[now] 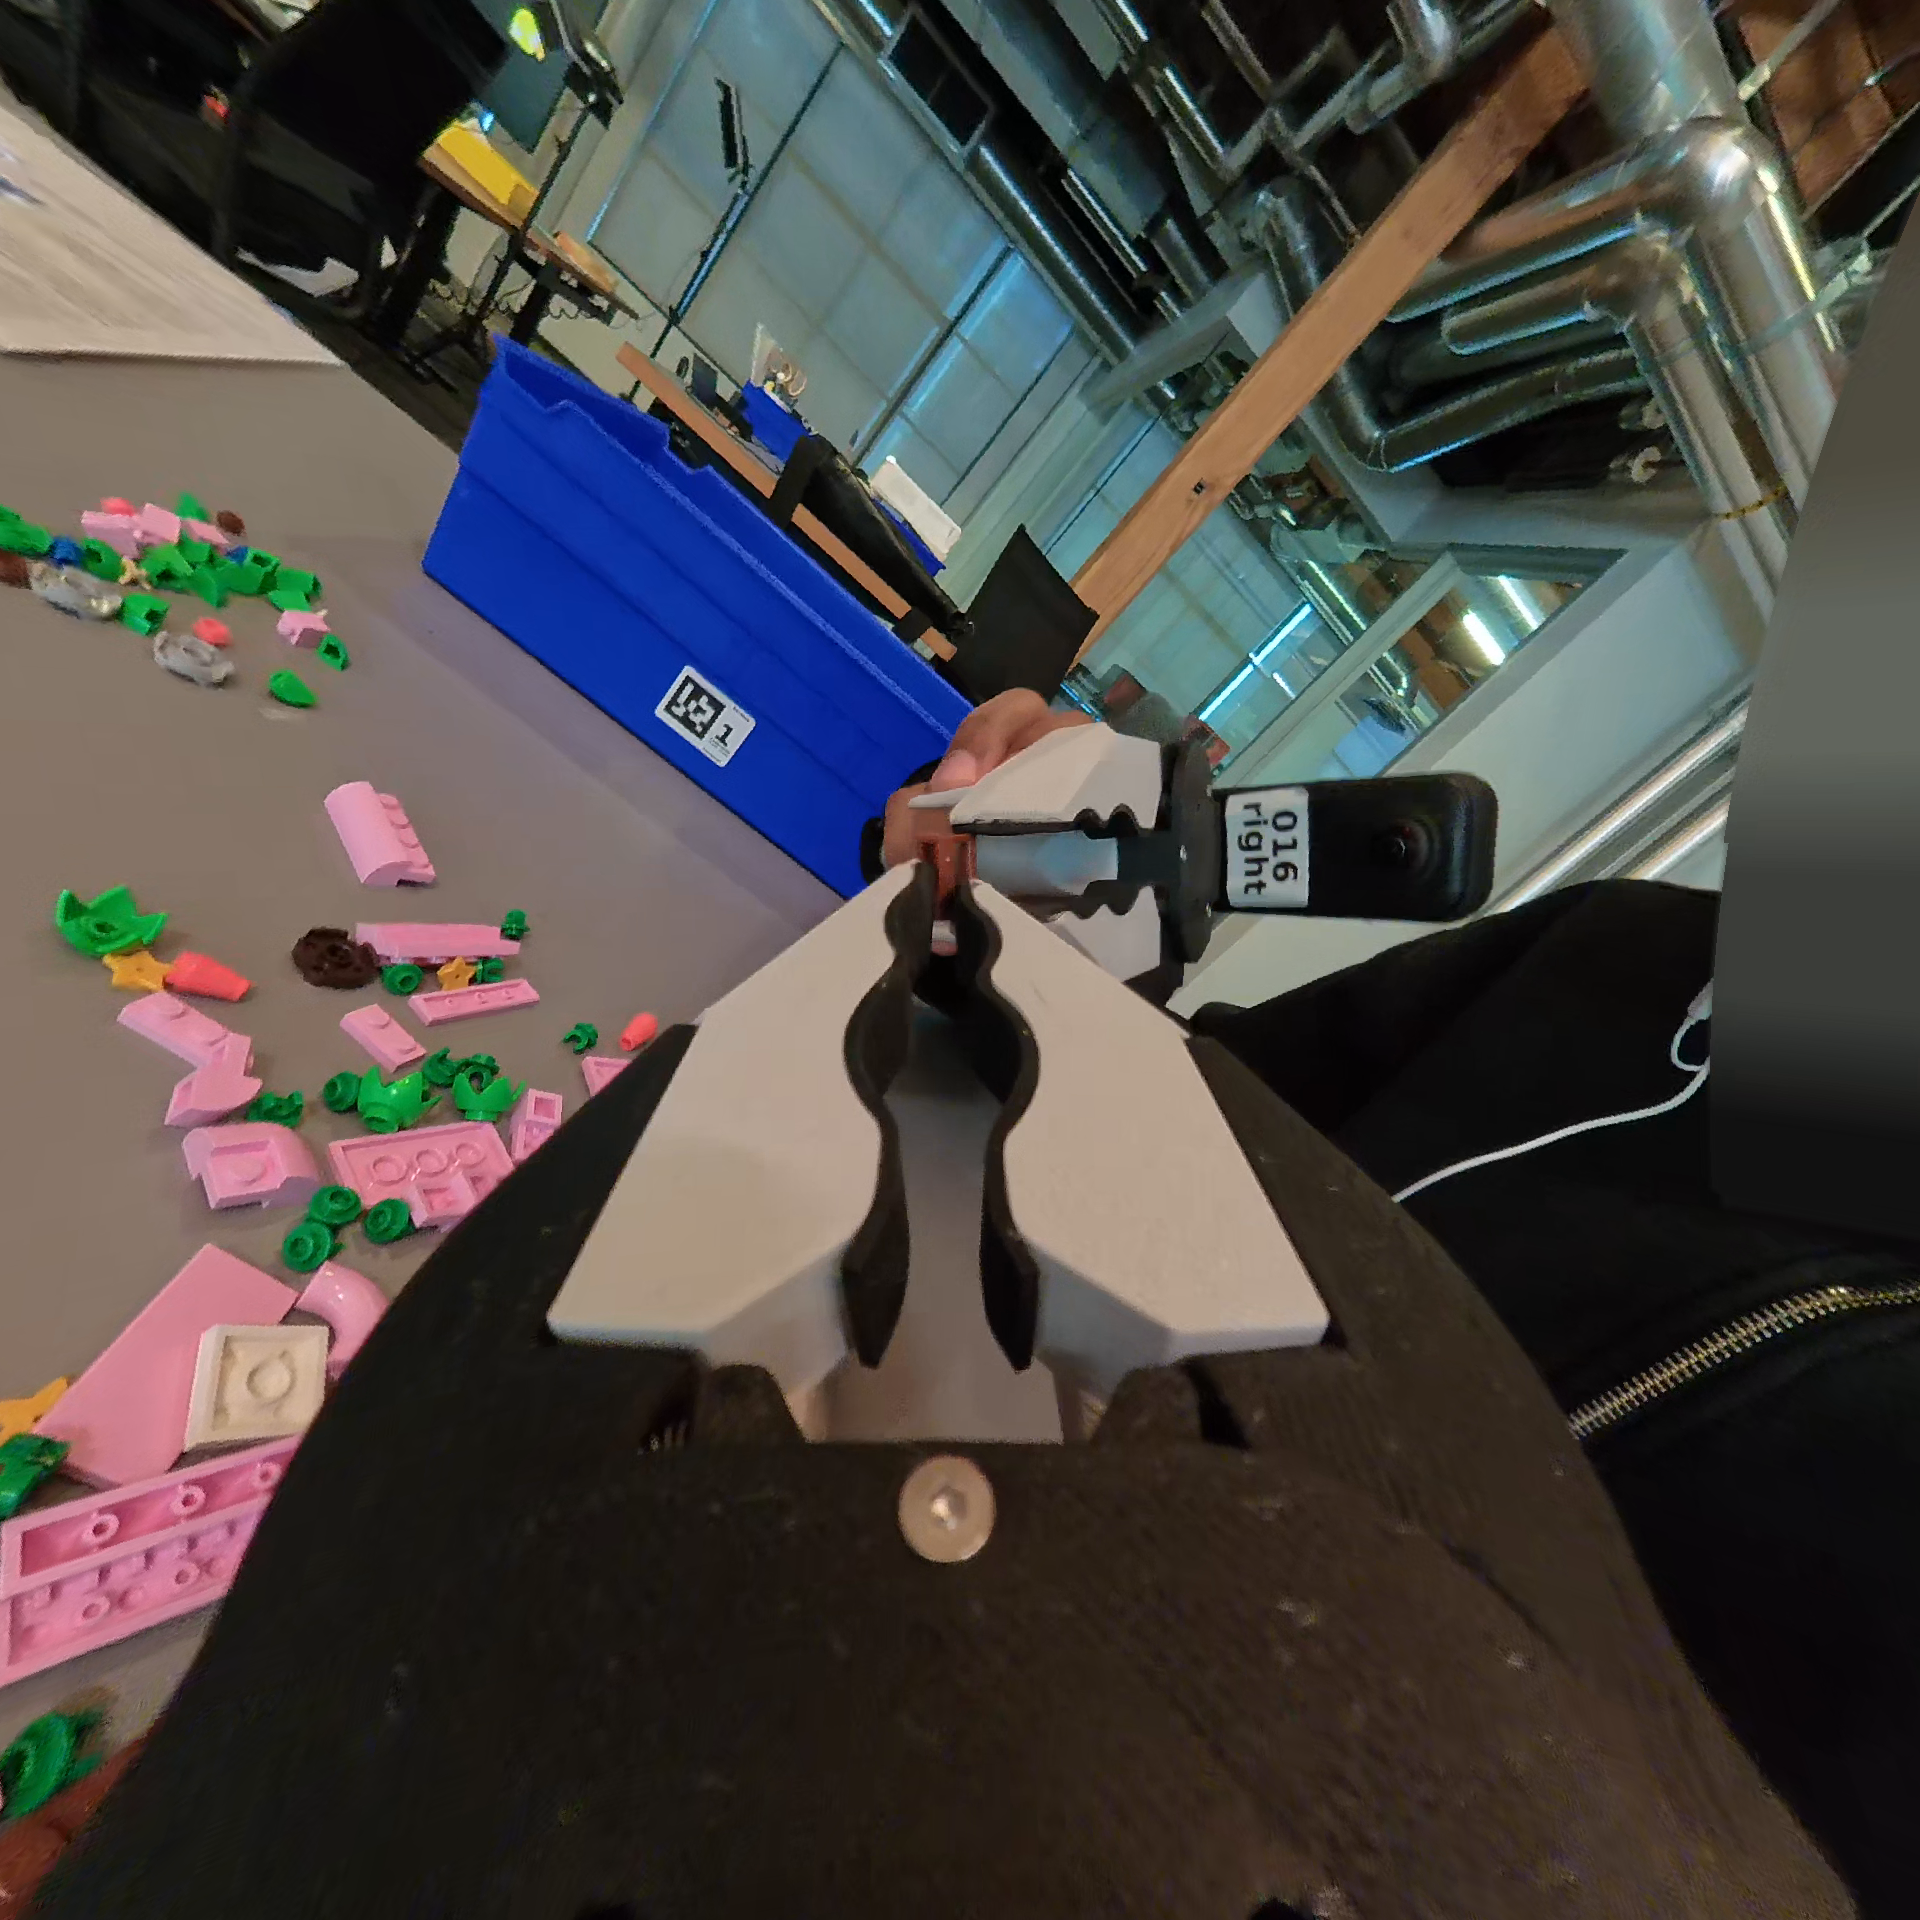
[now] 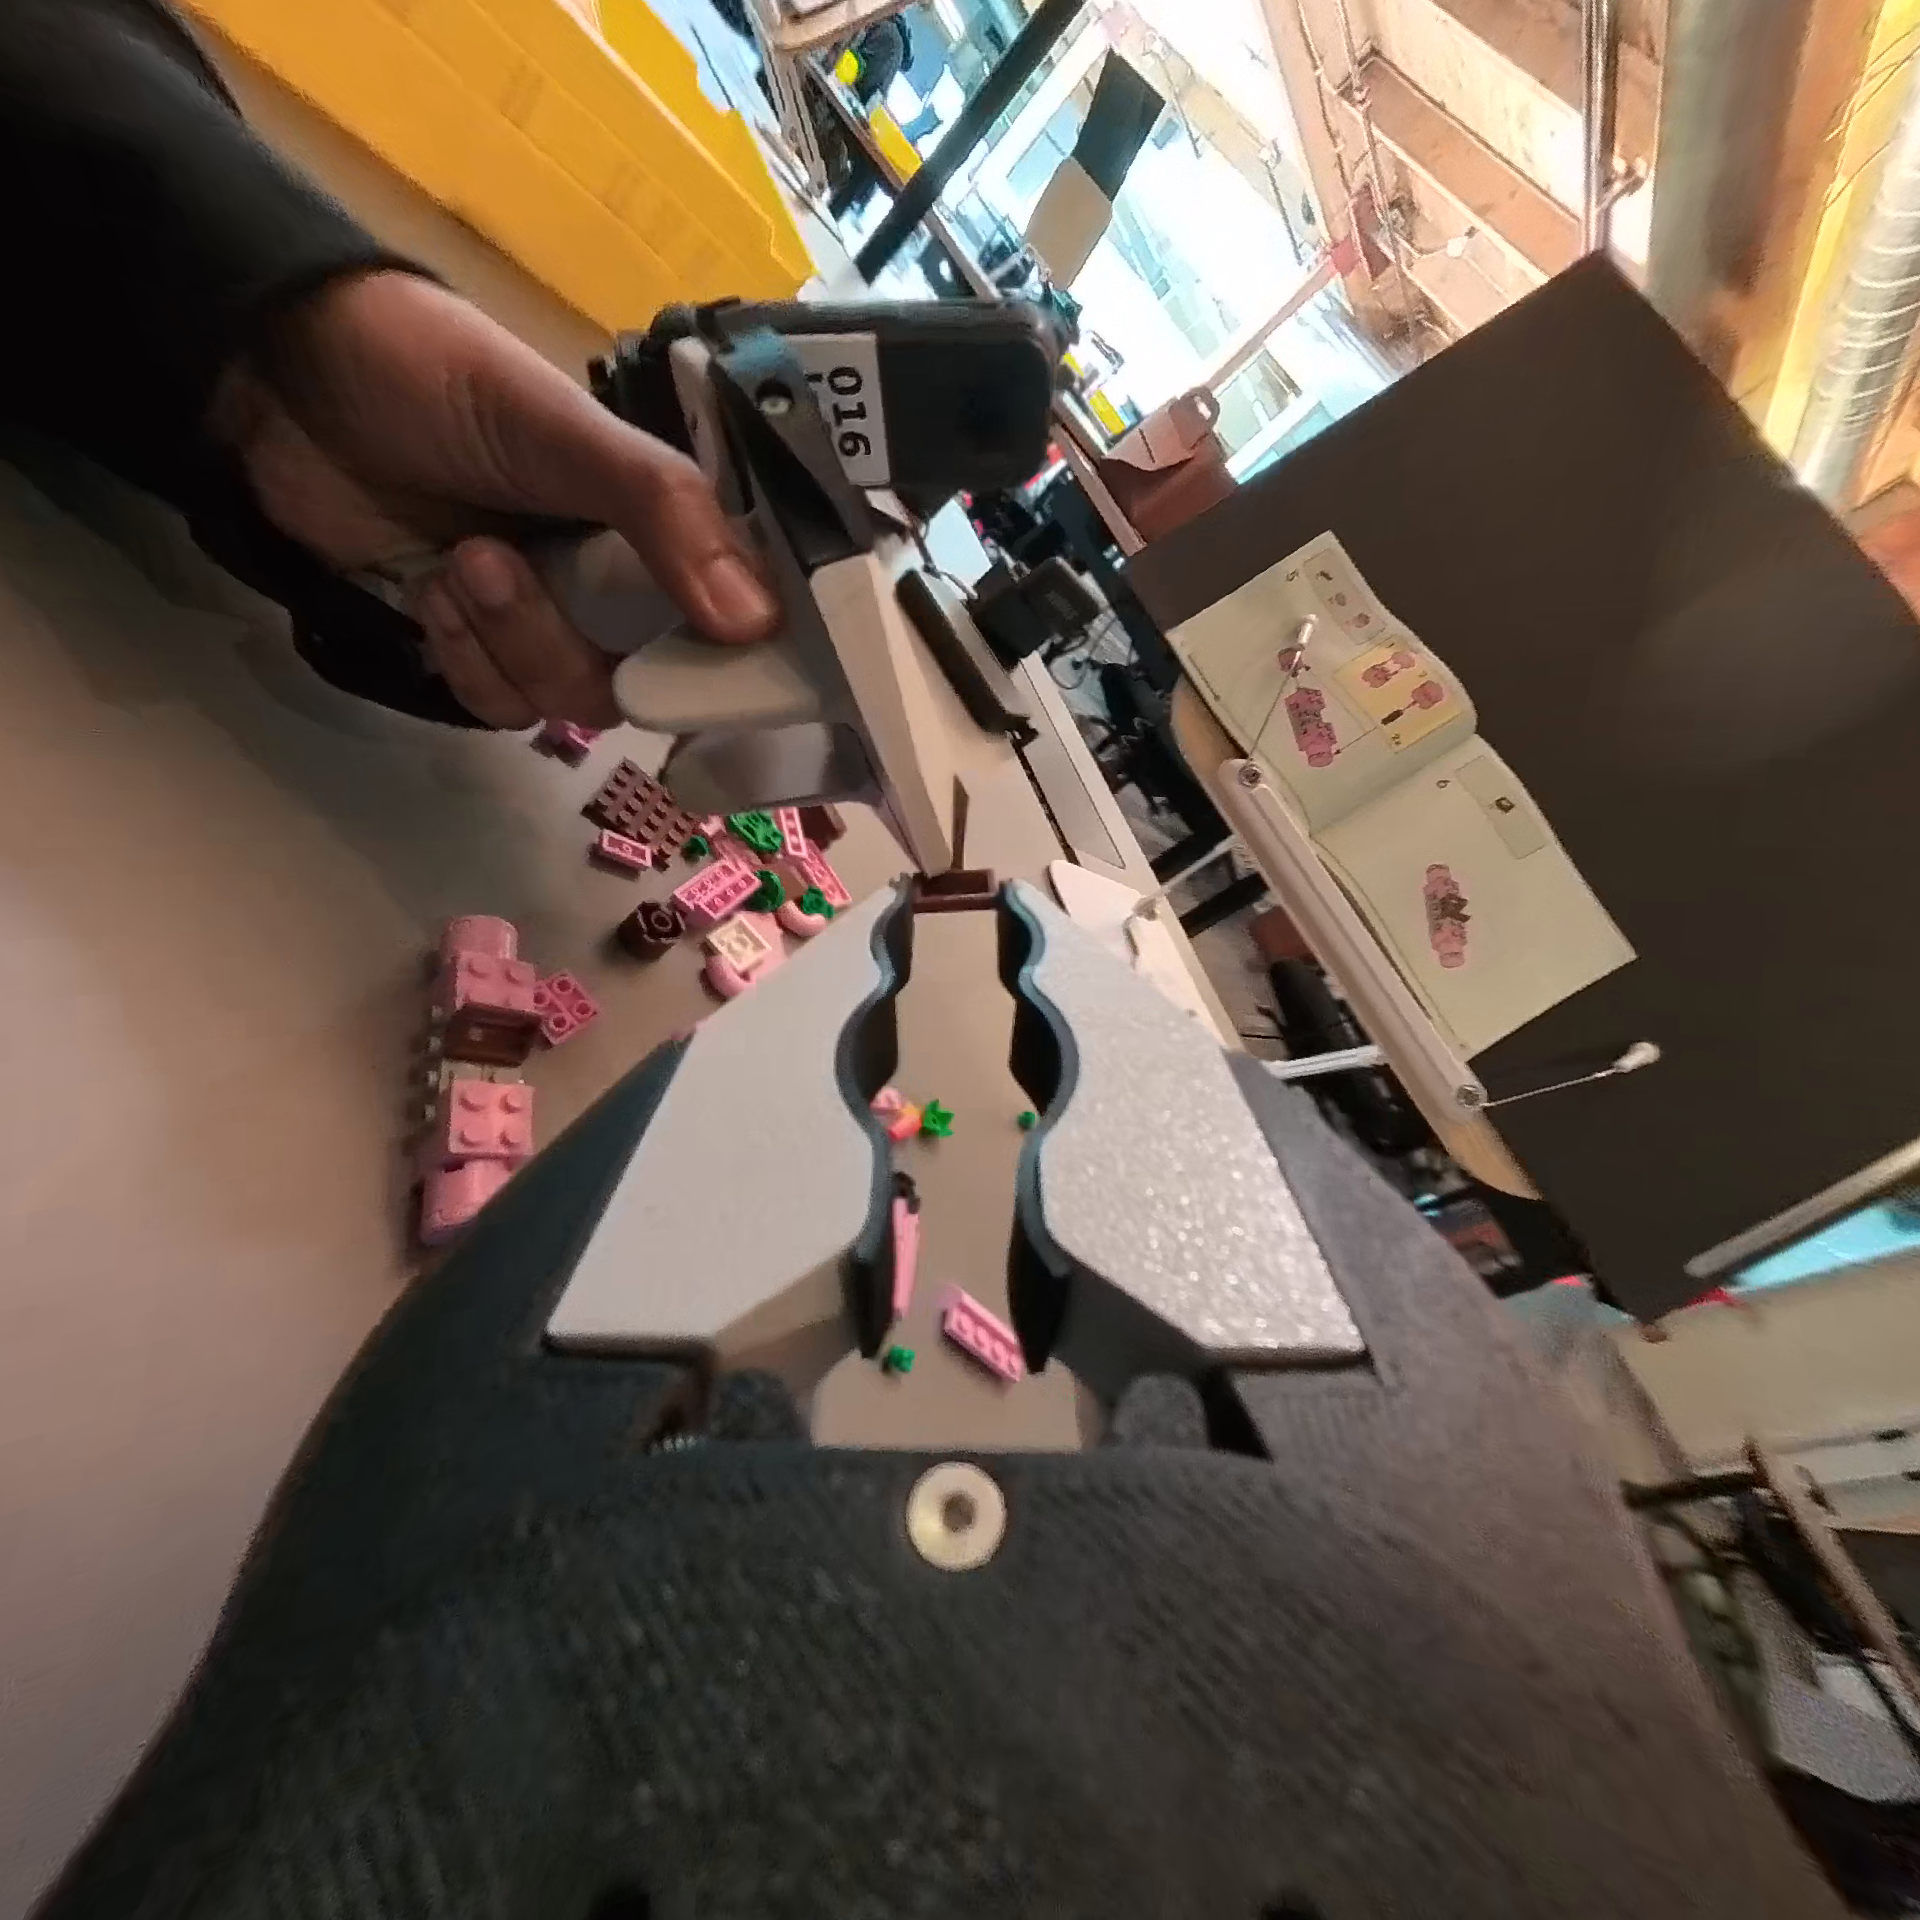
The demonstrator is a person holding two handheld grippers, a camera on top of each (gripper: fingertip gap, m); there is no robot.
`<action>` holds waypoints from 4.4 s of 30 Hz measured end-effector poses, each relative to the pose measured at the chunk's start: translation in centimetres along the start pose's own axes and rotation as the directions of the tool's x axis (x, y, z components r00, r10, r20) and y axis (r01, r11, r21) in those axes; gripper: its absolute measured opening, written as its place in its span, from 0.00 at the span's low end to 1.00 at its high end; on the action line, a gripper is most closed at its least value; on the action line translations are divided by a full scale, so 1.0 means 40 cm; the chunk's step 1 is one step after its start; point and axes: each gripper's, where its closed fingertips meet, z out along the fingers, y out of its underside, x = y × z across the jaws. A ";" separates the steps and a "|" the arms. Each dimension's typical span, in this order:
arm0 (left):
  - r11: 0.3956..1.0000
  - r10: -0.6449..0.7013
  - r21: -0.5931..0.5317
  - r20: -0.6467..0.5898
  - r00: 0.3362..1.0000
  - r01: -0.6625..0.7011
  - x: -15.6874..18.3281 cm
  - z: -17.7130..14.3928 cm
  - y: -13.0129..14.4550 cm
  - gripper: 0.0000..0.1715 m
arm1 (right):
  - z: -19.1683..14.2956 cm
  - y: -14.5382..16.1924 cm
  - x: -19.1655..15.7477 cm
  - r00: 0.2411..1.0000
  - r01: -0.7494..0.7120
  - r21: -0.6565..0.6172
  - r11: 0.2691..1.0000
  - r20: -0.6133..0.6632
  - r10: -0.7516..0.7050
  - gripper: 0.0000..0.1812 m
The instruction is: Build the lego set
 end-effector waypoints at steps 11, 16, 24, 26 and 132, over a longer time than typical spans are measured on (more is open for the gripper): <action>0.705 0.580 -0.556 0.095 0.809 -0.440 -0.059 -0.053 0.152 0.26 | 0.015 0.097 -0.066 0.826 -0.445 -0.222 0.868 0.273 0.493 0.08; 0.648 0.576 -0.638 0.052 0.816 -0.416 -0.067 -0.071 0.232 0.25 | -0.004 0.077 -0.155 0.697 -0.444 -0.436 0.783 0.382 0.607 0.08; 0.592 0.617 -0.695 0.065 0.784 -0.408 -0.093 -0.074 0.255 0.15 | -0.019 0.081 -0.218 0.665 -0.199 -0.676 0.709 0.438 0.605 0.08; 0.561 0.631 -0.724 0.061 0.774 -0.401 -0.102 -0.079 0.266 0.14 | -0.015 0.088 -0.224 0.657 -0.162 -0.706 0.689 0.444 0.609 0.08; 0.918 0.085 -0.387 -0.026 0.996 -0.088 -0.011 -0.111 0.132 0.11 | 0.033 -0.013 -0.170 0.934 -0.152 0.083 0.985 0.339 0.116 0.17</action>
